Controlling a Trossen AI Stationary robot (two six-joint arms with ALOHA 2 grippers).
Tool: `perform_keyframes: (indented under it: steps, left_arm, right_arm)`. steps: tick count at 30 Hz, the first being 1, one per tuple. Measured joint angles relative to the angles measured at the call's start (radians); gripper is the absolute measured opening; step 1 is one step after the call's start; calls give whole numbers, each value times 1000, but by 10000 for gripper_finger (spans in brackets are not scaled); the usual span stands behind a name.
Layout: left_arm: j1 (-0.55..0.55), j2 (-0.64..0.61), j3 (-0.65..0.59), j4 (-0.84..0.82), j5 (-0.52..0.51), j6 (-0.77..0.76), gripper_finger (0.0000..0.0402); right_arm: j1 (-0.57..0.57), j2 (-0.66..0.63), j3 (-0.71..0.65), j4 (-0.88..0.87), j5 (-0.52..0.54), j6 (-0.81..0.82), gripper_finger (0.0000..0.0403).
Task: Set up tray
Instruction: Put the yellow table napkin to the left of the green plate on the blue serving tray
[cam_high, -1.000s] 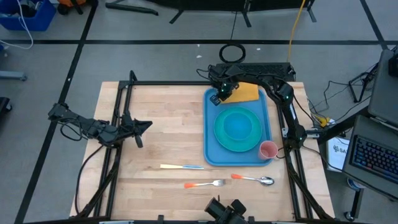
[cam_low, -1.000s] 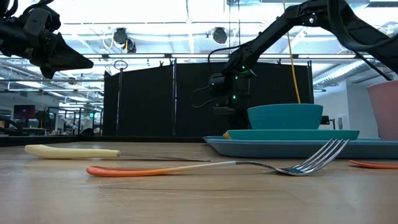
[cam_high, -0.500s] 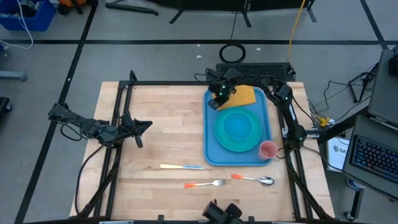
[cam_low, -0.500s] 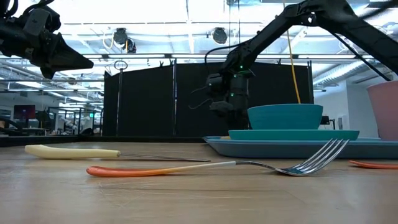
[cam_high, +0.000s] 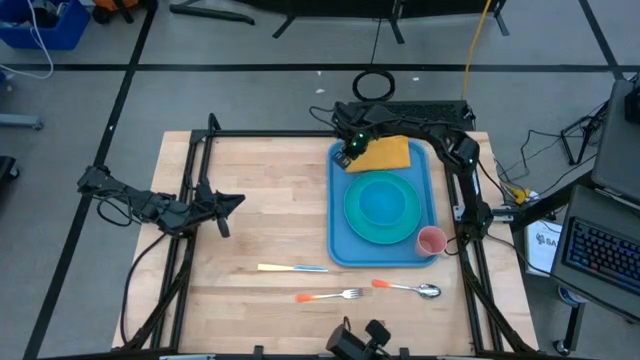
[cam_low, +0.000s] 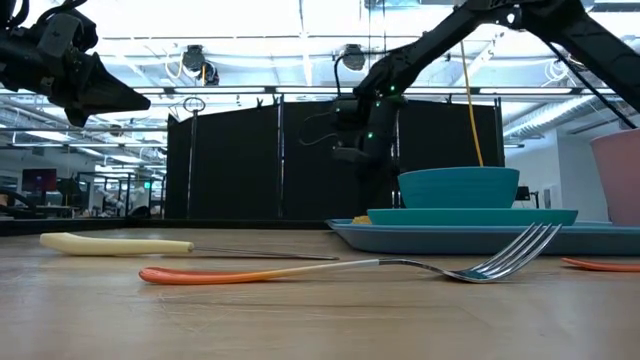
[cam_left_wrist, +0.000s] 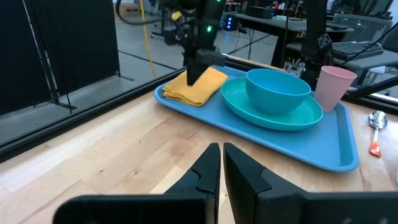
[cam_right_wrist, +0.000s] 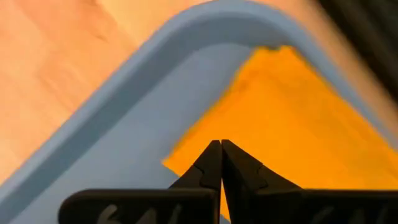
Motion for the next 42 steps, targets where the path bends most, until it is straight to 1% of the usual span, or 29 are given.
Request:
perform_keyframes:
  steps: [6,8,16,22,31,35,42]
  left_arm:
    - [0,0,0,0,0,0,24]
    - [0,0,0,0,0,0,24]
    - [0,0,0,0,0,0,24]
    - [0,0,0,0,0,0,24]
    - [0,0,0,0,0,0,24]
    - [0,0,0,0,0,0,24]
    - [0,0,0,0,0,0,24]
  right_arm:
    - [-15,-39,0,-90,141,14,0]
    - [-25,-47,0,-109,157,16,0]
    - [-75,-46,-22,-147,165,70,0]
    - [-90,-45,-71,-169,265,93,0]
    - [-92,-45,-91,-239,369,153,0]
    - [-102,-45,-91,-278,371,174,0]
    - [-137,-45,-91,-295,367,189,0]
